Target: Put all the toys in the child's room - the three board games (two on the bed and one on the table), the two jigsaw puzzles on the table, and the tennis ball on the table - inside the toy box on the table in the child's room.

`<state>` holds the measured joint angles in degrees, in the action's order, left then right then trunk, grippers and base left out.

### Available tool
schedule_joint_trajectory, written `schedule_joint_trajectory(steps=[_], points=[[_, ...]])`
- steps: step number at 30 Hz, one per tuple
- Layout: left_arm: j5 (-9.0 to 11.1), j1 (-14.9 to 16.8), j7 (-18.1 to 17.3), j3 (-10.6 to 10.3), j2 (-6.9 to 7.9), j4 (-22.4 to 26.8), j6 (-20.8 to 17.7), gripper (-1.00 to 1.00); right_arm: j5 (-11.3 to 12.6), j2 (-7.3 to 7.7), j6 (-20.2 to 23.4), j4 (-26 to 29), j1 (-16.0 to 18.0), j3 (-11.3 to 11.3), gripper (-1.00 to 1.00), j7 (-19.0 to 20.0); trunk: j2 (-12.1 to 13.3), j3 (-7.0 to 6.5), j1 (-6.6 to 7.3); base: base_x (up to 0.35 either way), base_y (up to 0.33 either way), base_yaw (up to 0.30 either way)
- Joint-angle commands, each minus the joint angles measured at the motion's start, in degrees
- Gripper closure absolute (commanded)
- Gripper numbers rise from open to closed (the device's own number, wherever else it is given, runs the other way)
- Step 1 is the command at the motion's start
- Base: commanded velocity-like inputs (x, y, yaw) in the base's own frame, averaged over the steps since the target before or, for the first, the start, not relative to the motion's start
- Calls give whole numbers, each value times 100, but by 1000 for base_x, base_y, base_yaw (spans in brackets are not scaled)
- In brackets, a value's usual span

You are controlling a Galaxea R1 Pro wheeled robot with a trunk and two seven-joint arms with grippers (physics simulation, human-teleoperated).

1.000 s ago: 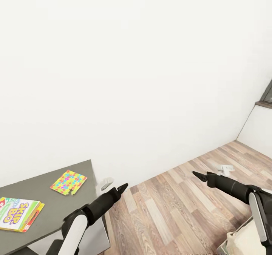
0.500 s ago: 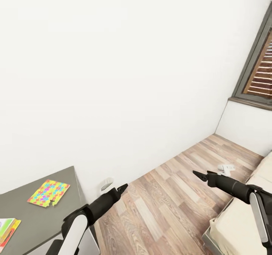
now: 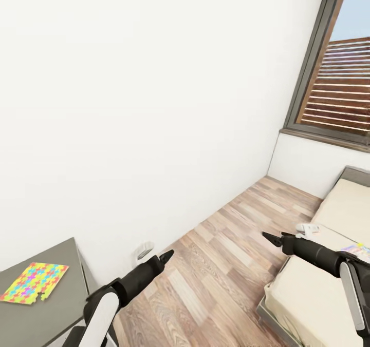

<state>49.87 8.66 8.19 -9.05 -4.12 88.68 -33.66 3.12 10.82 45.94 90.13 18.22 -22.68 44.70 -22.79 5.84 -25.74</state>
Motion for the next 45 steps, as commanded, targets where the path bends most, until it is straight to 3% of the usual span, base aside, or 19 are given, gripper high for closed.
schedule_joint_trajectory(steps=[1,14,23,40,45], points=[[62,4,52,0,-1,9,-21,-100,31,0,46,2,7,-6,-100,3,-13,11,-4,0,0,-289],[64,4,30,4,7,9,-23,-100,31,0,46,4,6,-7,-100,3,-13,-14,-4,19,0,-289],[30,-2,26,2,15,9,-19,-100,31,3,44,15,5,-10,-100,15,-13,-29,-4,218,0,-262],[14,-12,25,8,17,9,-10,-100,86,3,26,28,1,-78,-100,9,-13,-35,-4,315,0,-53],[11,-13,26,9,17,8,-9,-100,71,-68,17,21,23,-76,-100,-167,-13,-35,-4,331,0,-5]])
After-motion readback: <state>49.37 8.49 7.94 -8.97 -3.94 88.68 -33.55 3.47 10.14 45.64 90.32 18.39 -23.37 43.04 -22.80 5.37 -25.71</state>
